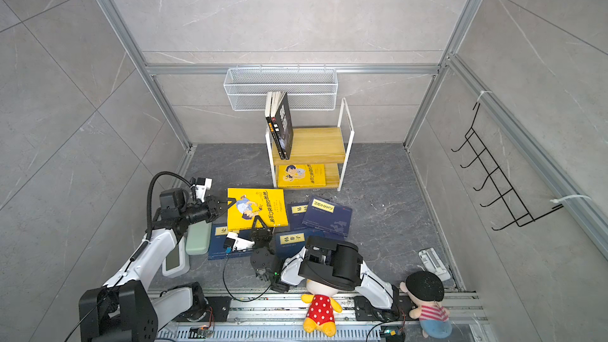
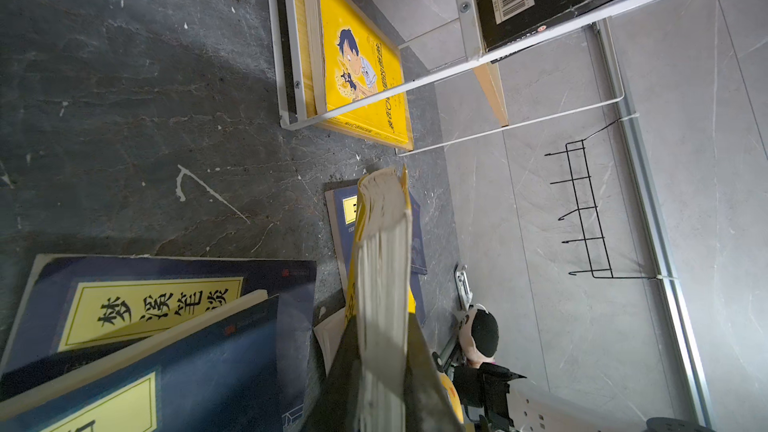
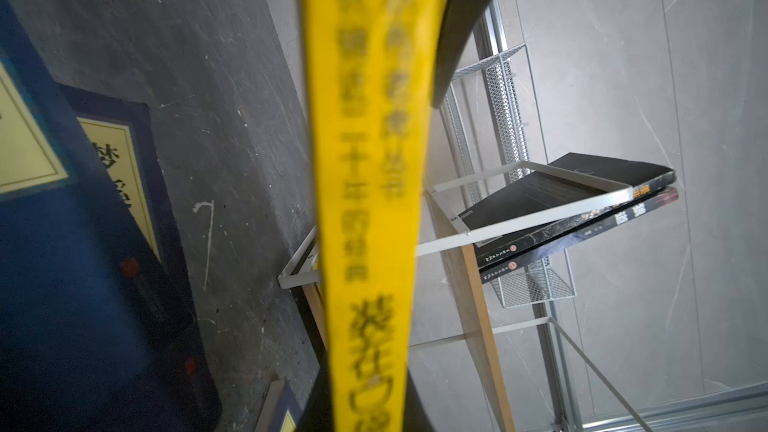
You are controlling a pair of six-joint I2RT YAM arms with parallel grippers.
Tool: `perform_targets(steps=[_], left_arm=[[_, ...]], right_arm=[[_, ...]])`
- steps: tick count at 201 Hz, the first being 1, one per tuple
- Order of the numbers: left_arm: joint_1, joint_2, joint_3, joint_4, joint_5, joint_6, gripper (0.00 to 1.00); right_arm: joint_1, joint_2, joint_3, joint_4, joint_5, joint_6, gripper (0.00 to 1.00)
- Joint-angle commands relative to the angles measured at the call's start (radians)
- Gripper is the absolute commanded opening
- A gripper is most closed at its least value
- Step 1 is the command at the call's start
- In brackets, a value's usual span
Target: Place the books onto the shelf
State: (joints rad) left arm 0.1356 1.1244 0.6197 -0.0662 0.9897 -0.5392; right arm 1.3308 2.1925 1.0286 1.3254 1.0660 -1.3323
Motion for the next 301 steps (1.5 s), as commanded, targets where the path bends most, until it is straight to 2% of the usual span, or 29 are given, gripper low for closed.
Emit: perform_targets(steps=[1,11,60,96,105,122,149,161,170,207,243,301], left_arm=[[-0.005,-0.029,0.027,-0.001,0.047,0.022,0.36],[-0.005,-0.034,0.023,-0.001,0.035,0.044,0.44],[0.019,-0.057,0.036,-0.058,-0.015,0.155,0.72],[0.074,-0.07,0.055,-0.078,-0.008,0.208,0.84],[0.076,-0.075,0.065,-0.111,-0.034,0.255,0.87],[0.08,-0.081,0.086,-0.175,-0.085,0.327,0.92],[0.109,-0.089,0.106,-0.228,-0.152,0.356,1.0],[0.114,-0.095,0.103,-0.229,-0.175,0.367,1.0],[0.115,-0.098,0.104,-0.23,-0.185,0.367,1.0],[0.128,-0.103,0.106,-0.231,-0.2,0.361,1.0],[0.136,-0.112,0.117,-0.246,-0.199,0.366,1.0],[0.136,-0.125,0.121,-0.26,-0.203,0.372,1.0]], right_arm=[[-0.003,-0.041,-0.023,0.104,0.007,-0.049,0.0],[-0.005,-0.059,-0.059,0.104,-0.003,-0.043,0.0],[-0.017,-0.171,-0.22,0.086,-0.017,-0.107,0.0],[-0.049,-0.31,-0.329,-0.023,-0.001,-0.107,0.0],[-0.054,-0.362,-0.359,-0.102,-0.003,-0.07,0.0],[-0.071,-0.469,-0.403,-0.359,-0.007,0.043,0.0],[-0.11,-0.651,-0.397,-0.825,-0.022,0.285,0.0],[-0.141,-0.718,-0.394,-0.959,-0.056,0.367,0.0],[-0.166,-0.751,-0.394,-0.998,-0.066,0.384,0.0],[-0.25,-0.815,-0.401,-1.005,-0.103,0.281,0.0],[-0.309,-0.778,-0.331,-1.006,-0.132,0.236,0.0],[-0.391,-0.662,-0.222,-0.889,-0.221,0.132,0.0]])
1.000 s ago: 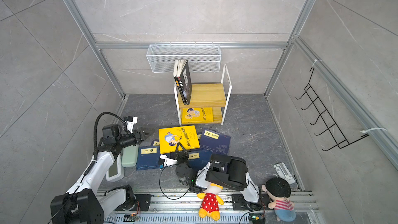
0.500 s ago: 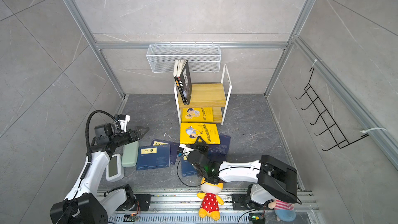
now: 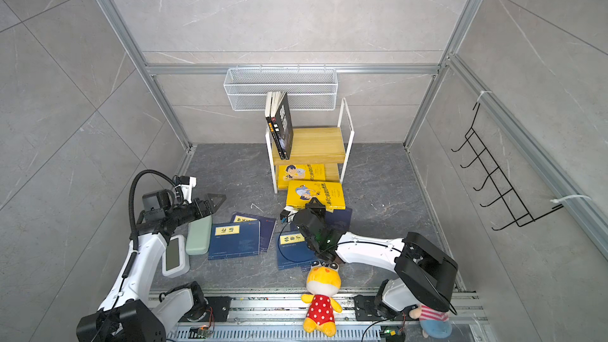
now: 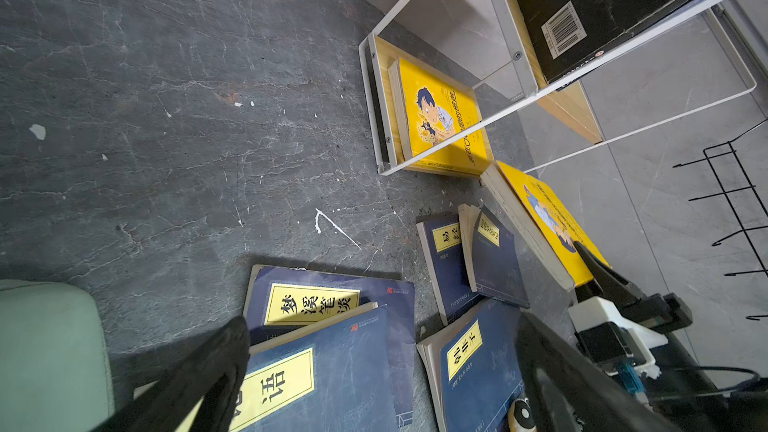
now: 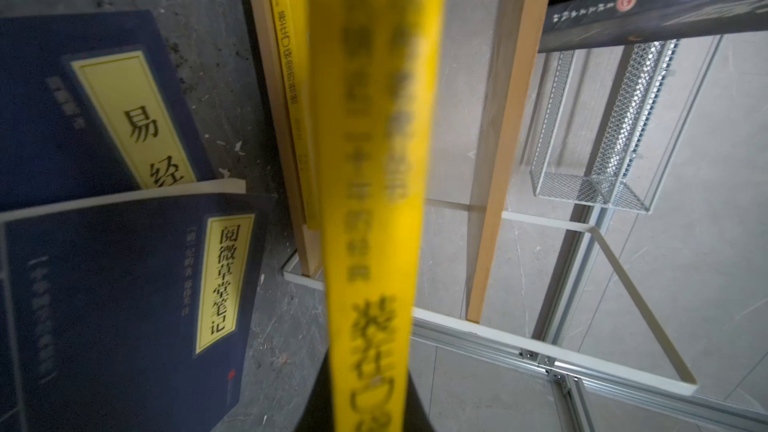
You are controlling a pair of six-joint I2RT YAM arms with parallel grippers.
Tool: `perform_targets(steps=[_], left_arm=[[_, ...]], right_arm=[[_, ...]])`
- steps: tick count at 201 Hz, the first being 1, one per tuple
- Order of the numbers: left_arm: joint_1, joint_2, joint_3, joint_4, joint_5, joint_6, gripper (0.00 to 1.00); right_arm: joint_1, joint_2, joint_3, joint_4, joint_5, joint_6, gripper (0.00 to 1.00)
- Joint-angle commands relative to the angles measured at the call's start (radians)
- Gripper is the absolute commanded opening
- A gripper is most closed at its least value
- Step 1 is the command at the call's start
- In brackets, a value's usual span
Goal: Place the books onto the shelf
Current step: 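Carry the upright yellow book with the right gripper to the lower shelf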
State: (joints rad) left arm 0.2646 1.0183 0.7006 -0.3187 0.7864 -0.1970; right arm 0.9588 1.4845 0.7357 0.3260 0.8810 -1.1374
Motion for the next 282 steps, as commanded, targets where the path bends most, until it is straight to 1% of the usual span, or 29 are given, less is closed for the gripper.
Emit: perform_targets(steps=[1,19,56,86,109,126,139,158,186,217,231,251,264,282], left_arm=[[0.007,-0.02,0.039,-0.007,0.001,0.03,1.0],[0.006,-0.026,0.03,0.006,0.008,0.02,1.0],[0.007,-0.022,0.031,0.009,0.01,0.013,1.0],[0.007,-0.018,0.032,0.005,0.014,0.011,1.0],[0.007,-0.024,0.024,0.02,0.013,0.011,1.0],[0.007,-0.02,0.025,0.017,0.014,0.01,1.0],[0.008,-0.014,0.037,-0.003,0.013,0.009,1.0],[0.008,-0.025,0.031,0.0,0.013,0.013,1.0],[0.01,-0.02,0.029,0.0,0.021,0.002,1.0],[0.01,-0.024,0.017,0.016,0.025,-0.003,1.0],[0.012,-0.018,0.025,0.007,0.026,-0.003,1.0],[0.015,-0.017,0.022,0.015,0.025,0.0,1.0],[0.015,-0.017,0.016,0.024,0.026,0.0,1.0],[0.015,-0.009,0.025,0.012,0.028,-0.008,1.0]], right_arm=[[-0.019,0.046,0.071,0.111,-0.036,-0.063,0.0],[-0.043,0.096,0.103,0.165,-0.068,-0.103,0.0],[-0.093,0.178,0.192,0.21,-0.126,-0.164,0.0],[-0.134,0.239,0.259,0.19,-0.17,-0.168,0.0],[-0.144,0.276,0.271,0.201,-0.199,-0.192,0.0],[-0.149,0.292,0.282,0.201,-0.214,-0.172,0.0],[-0.152,0.308,0.299,0.165,-0.224,-0.151,0.0],[-0.155,0.335,0.308,0.149,-0.246,-0.148,0.0],[-0.158,0.366,0.335,0.114,-0.229,-0.131,0.0],[-0.163,0.361,0.344,0.011,-0.268,-0.078,0.12],[-0.163,0.363,0.364,-0.051,-0.256,-0.058,0.22],[-0.163,0.342,0.382,-0.153,-0.286,-0.024,0.31],[-0.164,0.327,0.381,-0.174,-0.308,-0.006,0.34],[-0.164,0.331,0.404,-0.228,-0.297,0.014,0.36]])
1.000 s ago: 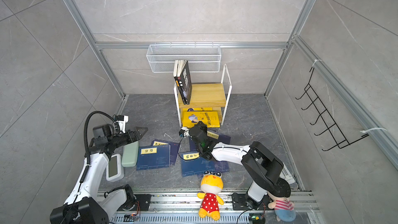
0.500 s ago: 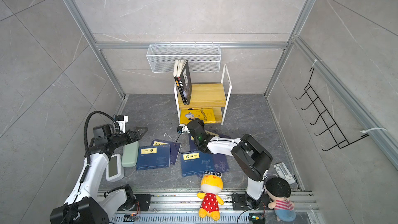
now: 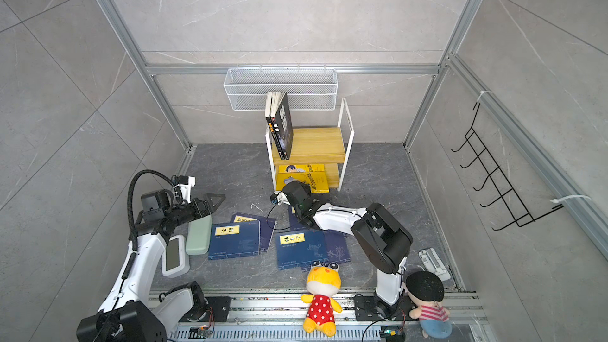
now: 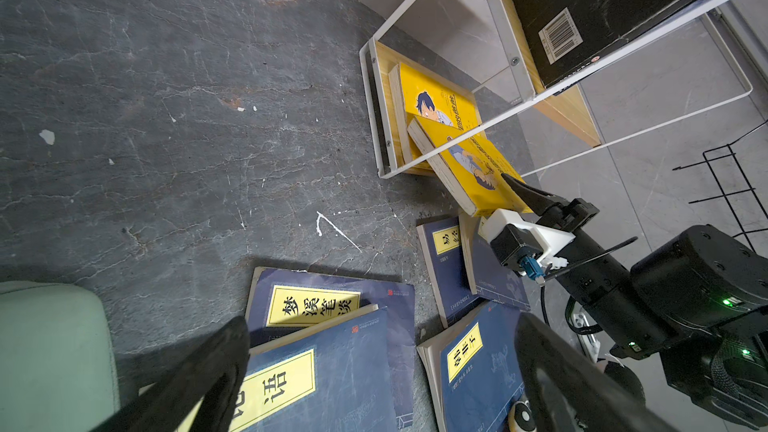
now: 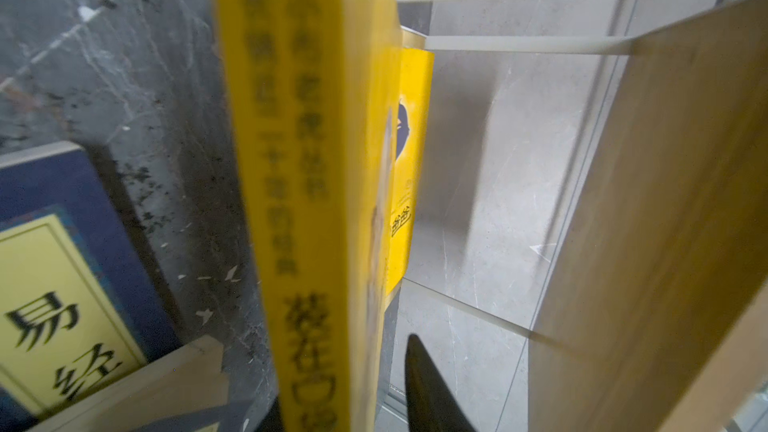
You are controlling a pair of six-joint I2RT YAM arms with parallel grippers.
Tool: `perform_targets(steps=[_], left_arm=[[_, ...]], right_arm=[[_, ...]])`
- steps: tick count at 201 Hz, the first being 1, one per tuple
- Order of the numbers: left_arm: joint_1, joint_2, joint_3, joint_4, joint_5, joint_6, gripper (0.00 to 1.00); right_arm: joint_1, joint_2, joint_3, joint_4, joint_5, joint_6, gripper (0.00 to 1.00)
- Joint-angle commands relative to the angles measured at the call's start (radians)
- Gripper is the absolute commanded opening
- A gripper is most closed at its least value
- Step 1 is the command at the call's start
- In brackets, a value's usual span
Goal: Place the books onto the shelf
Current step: 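Carry the upright yellow book with the right gripper to the lower shelf, then lower the yellow book onto the lower shelf beside the other yellow book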
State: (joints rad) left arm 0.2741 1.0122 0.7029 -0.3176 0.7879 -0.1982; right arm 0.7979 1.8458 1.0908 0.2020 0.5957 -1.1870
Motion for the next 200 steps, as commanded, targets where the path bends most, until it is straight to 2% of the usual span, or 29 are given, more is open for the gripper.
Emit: perform_targets(steps=[1,25,42,49,64,69,102,200], left_arm=[[0.005,-0.002,0.023,0.011,0.028,-0.006,1.0],[0.005,-0.006,0.019,0.016,0.03,-0.007,1.0],[0.005,-0.001,0.023,0.01,0.029,-0.007,1.0],[0.005,0.002,0.028,0.004,0.031,-0.008,1.0],[0.005,0.001,0.028,0.007,0.032,-0.011,1.0],[0.005,-0.001,0.022,0.015,0.031,-0.011,1.0],[0.007,0.003,0.026,0.01,0.033,-0.009,1.0],[0.018,-0.012,0.031,-0.002,0.027,-0.005,1.0]], right_arm=[[-0.003,-0.03,0.051,-0.109,-0.012,0.064,0.36],[-0.003,-0.039,0.06,-0.145,-0.026,0.077,0.41],[-0.008,-0.038,0.069,-0.158,-0.023,0.095,0.4],[-0.009,-0.034,0.075,-0.173,-0.023,0.096,0.35],[-0.015,-0.035,0.081,-0.185,-0.035,0.09,0.06],[-0.018,-0.036,0.081,-0.174,-0.041,0.088,0.0],[-0.04,-0.003,0.123,-0.139,-0.016,0.087,0.0],[-0.086,0.105,0.243,-0.053,-0.044,0.037,0.0]])
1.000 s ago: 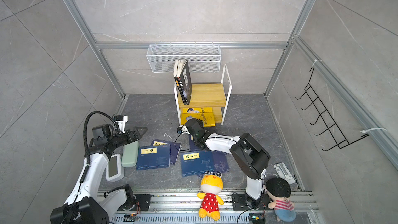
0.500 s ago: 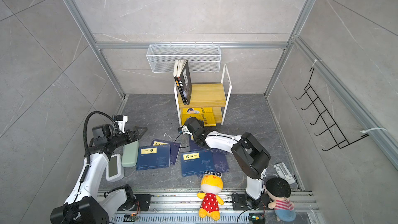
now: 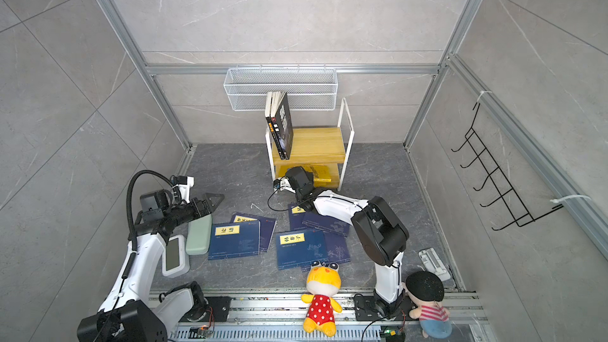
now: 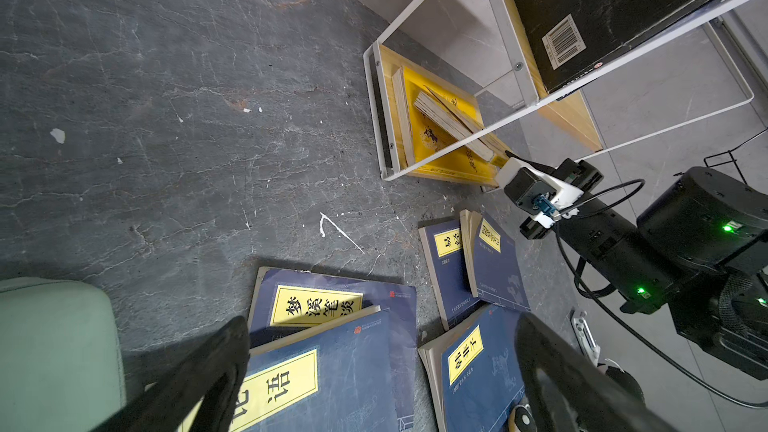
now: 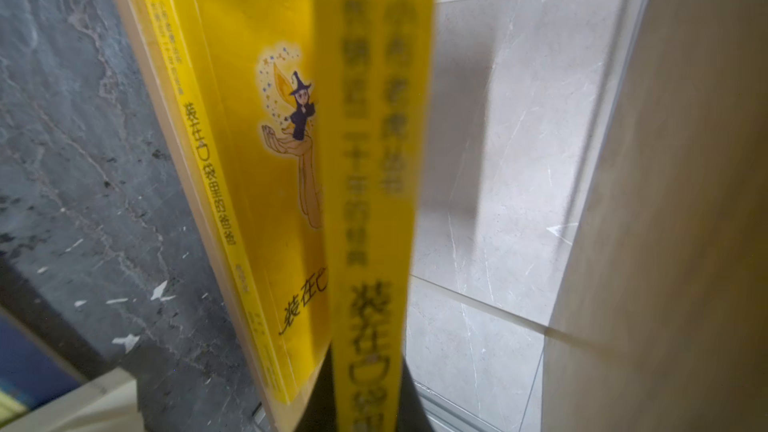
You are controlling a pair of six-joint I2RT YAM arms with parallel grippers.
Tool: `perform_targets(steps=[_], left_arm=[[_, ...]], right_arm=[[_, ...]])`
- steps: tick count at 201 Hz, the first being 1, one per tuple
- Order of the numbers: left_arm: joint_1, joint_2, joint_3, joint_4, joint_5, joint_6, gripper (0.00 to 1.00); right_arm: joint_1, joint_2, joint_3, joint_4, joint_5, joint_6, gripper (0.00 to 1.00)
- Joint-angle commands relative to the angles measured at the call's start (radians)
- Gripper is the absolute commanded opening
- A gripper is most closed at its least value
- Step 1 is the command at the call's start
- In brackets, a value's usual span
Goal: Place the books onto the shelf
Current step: 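Lower the yellow book onto the lower shelf beside the other yellow book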
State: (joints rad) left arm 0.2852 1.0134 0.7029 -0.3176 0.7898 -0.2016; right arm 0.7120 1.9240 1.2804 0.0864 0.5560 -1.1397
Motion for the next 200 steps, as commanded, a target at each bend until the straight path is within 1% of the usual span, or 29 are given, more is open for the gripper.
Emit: perform_targets(steps=[1,26,30,39,53,67,83,92,106,116,130,152,158,178,185,200], left_arm=[[0.008,-0.013,0.032,-0.003,0.026,-0.002,1.0],[0.008,-0.016,0.024,0.012,0.027,0.003,1.0],[0.009,-0.014,0.026,0.012,0.027,0.003,1.0],[0.008,-0.009,0.032,0.005,0.027,0.001,1.0],[0.009,-0.001,0.04,-0.006,0.027,0.002,1.0],[0.008,-0.006,0.028,0.01,0.029,-0.002,1.0],[0.008,-0.008,0.024,0.014,0.029,-0.001,1.0],[0.01,-0.002,0.032,0.002,0.028,-0.001,1.0],[0.012,0.003,0.04,-0.008,0.028,-0.004,1.0],[0.012,-0.003,0.031,0.006,0.027,-0.007,1.0],[0.013,-0.007,0.024,0.015,0.028,-0.006,1.0],[0.025,0.0,0.03,0.006,0.032,-0.017,1.0],[0.025,-0.002,0.027,0.011,0.032,-0.018,1.0],[0.025,-0.005,0.015,0.031,0.035,-0.024,1.0],[0.025,-0.004,0.019,0.025,0.037,-0.023,1.0],[0.029,0.0,0.03,0.008,0.034,-0.021,1.0]], right_arm=[[0.0,0.027,0.054,0.061,-0.005,-0.01,0.0],[-0.001,0.036,0.046,0.036,-0.03,-0.021,0.0],[-0.002,0.039,0.046,0.029,-0.029,-0.019,0.02],[0.0,0.043,0.052,-0.005,-0.025,-0.016,0.08],[0.0,0.04,0.066,-0.09,-0.046,0.001,0.21],[0.0,0.025,0.057,-0.113,-0.077,0.009,0.33],[0.0,0.02,0.067,-0.173,-0.08,0.012,0.47],[0.0,0.019,0.082,-0.227,-0.078,0.023,0.51],[0.0,-0.007,0.075,-0.271,-0.112,0.029,0.55],[-0.002,-0.03,0.055,-0.271,-0.134,0.028,0.55],[-0.003,-0.036,0.052,-0.277,-0.134,0.036,0.54],[-0.003,-0.037,0.048,-0.281,-0.143,0.034,0.48],[-0.004,-0.036,0.048,-0.268,-0.146,0.034,0.43],[-0.005,-0.009,0.082,-0.262,-0.133,0.045,0.24],[-0.005,0.005,0.096,-0.265,-0.126,0.048,0.21],[-0.009,0.02,0.103,-0.252,-0.127,0.037,0.18]])
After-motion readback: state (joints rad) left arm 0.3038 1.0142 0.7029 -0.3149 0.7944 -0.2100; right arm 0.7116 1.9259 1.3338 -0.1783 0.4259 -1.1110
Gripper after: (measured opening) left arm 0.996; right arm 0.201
